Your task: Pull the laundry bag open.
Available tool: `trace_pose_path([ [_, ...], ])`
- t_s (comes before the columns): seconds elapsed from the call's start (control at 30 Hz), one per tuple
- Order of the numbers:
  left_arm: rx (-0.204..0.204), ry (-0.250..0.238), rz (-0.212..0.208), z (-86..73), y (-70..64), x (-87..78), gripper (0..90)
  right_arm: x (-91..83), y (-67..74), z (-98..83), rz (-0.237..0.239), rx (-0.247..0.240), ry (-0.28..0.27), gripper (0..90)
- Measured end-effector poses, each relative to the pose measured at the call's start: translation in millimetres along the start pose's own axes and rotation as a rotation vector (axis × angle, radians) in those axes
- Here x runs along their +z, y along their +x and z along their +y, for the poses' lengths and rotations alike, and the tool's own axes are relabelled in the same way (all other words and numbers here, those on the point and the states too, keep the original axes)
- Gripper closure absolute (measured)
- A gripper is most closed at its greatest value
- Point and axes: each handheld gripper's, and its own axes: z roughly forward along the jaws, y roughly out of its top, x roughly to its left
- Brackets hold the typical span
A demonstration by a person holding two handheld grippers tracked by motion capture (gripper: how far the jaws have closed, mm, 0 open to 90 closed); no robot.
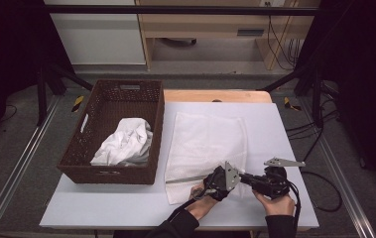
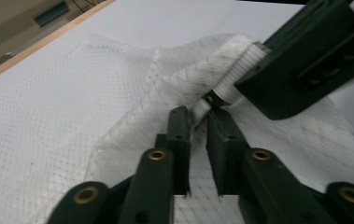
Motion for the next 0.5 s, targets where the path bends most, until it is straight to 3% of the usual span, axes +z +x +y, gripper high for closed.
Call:
trace_pose_path([
  [0.2, 0.003, -0.023, 0.023, -0.8, -0.3, -3.5, 73.3, -2.0, -2.4, -0.4, -0.009, 0.032, -0.009, 85.4],
  [0.37, 0.023, -0.037, 0.044, -2.7, -2.6, -9.8, 73.8, -2.9, -2.7, 0.0, -0.011, 0.029, -0.014, 85.3],
  [0.5, 0.016, -0.039, 0.051, -3.9, -1.1, -12.9, 72.9, -1.9, -2.2, -0.2, -0.01, 0.032, -0.014, 85.3],
])
